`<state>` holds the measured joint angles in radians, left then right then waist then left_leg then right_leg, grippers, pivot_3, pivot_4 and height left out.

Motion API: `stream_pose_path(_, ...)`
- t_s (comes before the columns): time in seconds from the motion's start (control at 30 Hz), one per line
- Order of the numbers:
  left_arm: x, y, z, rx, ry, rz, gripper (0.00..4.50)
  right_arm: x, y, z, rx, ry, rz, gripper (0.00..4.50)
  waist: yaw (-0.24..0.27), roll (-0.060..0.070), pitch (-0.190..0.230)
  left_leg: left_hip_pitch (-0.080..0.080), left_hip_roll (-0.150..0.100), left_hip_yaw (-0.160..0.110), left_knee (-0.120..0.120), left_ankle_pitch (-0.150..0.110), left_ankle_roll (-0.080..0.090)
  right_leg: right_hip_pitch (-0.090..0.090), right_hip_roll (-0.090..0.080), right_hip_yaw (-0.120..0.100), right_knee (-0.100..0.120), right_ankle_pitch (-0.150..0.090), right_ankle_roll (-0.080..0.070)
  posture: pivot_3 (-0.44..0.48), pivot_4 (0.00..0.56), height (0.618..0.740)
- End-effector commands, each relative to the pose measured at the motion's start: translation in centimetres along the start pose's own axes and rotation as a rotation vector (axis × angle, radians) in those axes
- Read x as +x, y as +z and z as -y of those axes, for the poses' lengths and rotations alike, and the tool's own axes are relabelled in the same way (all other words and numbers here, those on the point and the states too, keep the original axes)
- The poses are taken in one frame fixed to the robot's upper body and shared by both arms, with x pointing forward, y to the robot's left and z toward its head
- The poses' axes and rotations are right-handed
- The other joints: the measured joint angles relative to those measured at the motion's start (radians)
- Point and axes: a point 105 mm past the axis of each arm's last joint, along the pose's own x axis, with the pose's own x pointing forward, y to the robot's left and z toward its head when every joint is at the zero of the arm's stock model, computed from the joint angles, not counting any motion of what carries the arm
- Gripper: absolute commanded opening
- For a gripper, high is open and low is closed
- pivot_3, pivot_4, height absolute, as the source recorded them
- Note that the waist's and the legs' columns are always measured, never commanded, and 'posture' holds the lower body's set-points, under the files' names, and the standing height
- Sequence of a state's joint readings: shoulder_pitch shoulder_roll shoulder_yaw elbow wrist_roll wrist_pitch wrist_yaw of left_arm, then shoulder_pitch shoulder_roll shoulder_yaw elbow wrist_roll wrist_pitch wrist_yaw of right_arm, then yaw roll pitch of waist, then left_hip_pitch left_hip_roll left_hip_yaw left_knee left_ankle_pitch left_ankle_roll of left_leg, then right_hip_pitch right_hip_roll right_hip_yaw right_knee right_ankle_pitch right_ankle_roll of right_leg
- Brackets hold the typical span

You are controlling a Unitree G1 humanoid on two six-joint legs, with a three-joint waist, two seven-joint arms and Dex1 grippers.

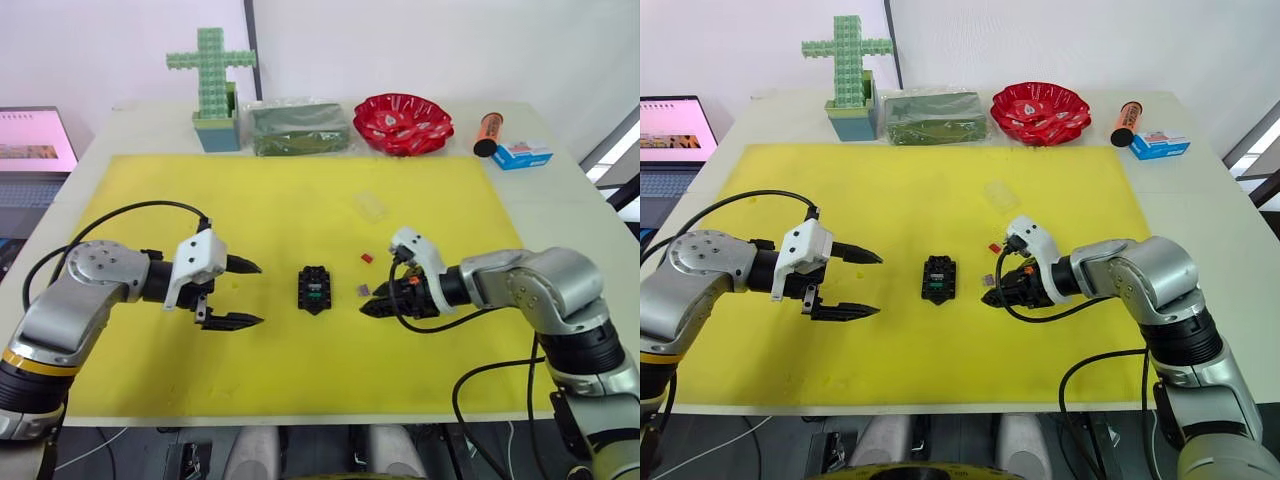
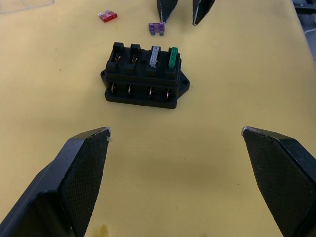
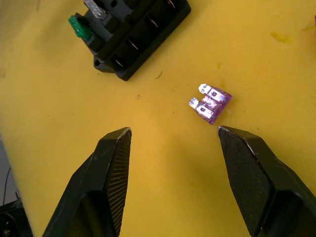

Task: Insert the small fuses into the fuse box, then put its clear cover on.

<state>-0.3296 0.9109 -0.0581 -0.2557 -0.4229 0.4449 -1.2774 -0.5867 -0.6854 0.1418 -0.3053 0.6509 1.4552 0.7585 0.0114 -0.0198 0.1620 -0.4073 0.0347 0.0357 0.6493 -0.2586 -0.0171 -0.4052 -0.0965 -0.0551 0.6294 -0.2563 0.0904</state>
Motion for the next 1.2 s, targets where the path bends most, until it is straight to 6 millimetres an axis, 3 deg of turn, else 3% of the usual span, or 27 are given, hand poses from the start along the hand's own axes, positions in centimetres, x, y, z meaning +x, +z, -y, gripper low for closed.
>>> stream_pose_path(0.03, -0.2, 0.7, -0.1, 0.047, 0.008, 0.002, 4.5, -0.4, 0.7, 0.0, 0.002, 0.005, 0.041, 2.89, 0.0, 0.0, 0.0, 0.0, 0.0, 0.0, 0.0, 0.0, 0.0, 0.0, 0.0, 0.0, 0.0, 0.0, 0.0, 0.0, 0.15, 0.74)
stream_pose_path(0.5, -0.1, 0.6, -0.6, 0.069, 0.045, -0.007, 4.5, 1.6, 0.1, 0.2, 0.327, 0.13, 0.101, 2.89, -0.002, 0.0, 0.0, 0.0, 0.0, 0.0, 0.0, 0.0, 0.0, 0.0, 0.0, 0.0, 0.0, 0.0, 0.0, 0.0, 0.15, 0.74)
stream_pose_path(0.8, 0.0, 0.5, -0.6, 0.074, 0.053, -0.008, 4.5, 1.7, -0.6, 1.3, 0.404, 0.101, 0.113, 2.89, -0.004, 0.0, -0.001, 0.001, 0.0, 0.0, -0.001, 0.0, 0.0, 0.0, 0.001, 0.0, 0.0, 0.0, 0.0, 0.0, 0.15, 0.74)
stream_pose_path(0.9, 0.0, 0.6, -0.6, 0.074, 0.054, -0.008, 4.5, 1.4, -0.5, 1.6, 0.414, 0.091, 0.128, 2.33, -0.004, 0.0, -0.001, 0.001, 0.0, 0.0, -0.001, 0.0, 0.0, 0.0, 0.001, 0.0, 0.0, 0.0, 0.0, 0.0, 0.15, 0.74)
stream_pose_path(1.1, 0.2, 0.6, -0.6, 0.075, 0.052, -0.004, 4.5, 1.2, -0.2, 1.8, 0.413, 0.079, 0.139, 0.22, -0.003, 0.0, -0.001, 0.001, 0.0, 0.0, -0.001, 0.0, 0.0, 0.0, 0.001, 0.0, 0.0, 0.0, 0.0, 0.0, 0.15, 0.74)
stream_pose_path(1.2, 0.2, 0.6, -0.6, 0.077, 0.051, -0.004, 4.5, 1.2, -0.1, 2.0, 0.415, 0.075, 0.142, 0.05, -0.003, 0.0, -0.001, 0.001, 0.0, 0.0, -0.001, 0.0, 0.0, 0.0, 0.001, 0.0, 0.0, 0.0, 0.0, 0.0, 0.15, 0.74)
